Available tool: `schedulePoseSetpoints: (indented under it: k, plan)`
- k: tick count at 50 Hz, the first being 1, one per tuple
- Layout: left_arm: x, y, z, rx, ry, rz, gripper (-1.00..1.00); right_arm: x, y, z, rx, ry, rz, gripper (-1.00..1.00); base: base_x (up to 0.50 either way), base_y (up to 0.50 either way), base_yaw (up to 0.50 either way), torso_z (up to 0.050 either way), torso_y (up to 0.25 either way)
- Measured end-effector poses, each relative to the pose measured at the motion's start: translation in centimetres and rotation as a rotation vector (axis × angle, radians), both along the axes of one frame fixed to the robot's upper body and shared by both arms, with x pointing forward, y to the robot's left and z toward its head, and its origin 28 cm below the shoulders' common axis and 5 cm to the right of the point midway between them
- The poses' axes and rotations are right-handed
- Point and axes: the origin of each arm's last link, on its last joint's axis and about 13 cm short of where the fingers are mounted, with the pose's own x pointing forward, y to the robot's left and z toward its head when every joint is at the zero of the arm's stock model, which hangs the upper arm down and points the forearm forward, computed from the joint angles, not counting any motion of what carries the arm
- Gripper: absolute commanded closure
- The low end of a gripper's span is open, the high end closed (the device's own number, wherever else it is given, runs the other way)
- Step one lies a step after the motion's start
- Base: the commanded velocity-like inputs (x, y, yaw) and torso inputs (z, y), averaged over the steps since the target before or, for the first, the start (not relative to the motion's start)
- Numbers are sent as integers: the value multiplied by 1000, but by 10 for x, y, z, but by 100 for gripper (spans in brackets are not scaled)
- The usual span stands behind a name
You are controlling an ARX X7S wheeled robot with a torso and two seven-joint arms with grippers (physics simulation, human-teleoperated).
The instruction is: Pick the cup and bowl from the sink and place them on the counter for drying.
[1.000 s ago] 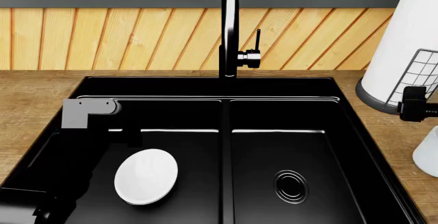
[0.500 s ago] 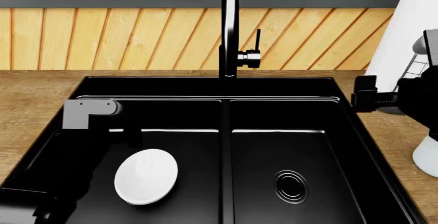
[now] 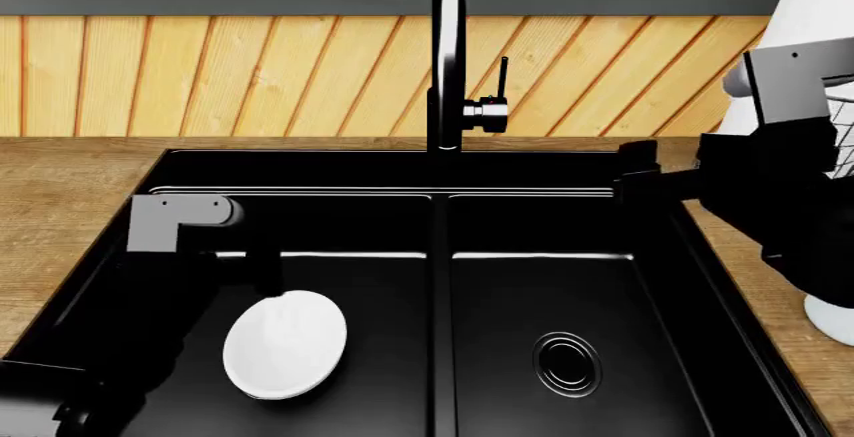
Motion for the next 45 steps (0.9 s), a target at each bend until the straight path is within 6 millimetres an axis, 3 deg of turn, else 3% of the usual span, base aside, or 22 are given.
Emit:
schedulePoseSetpoints:
  k: [18,45]
  plan:
    - [3,8,-1,31,139,-20,-100,-4,13,-3,6,-20,56,-100,0,0,0,0,0]
    - [9,21,-36,12,447,-80,-100,-6,19,-12,-1,-5,91,-100,0,0,0,0,0]
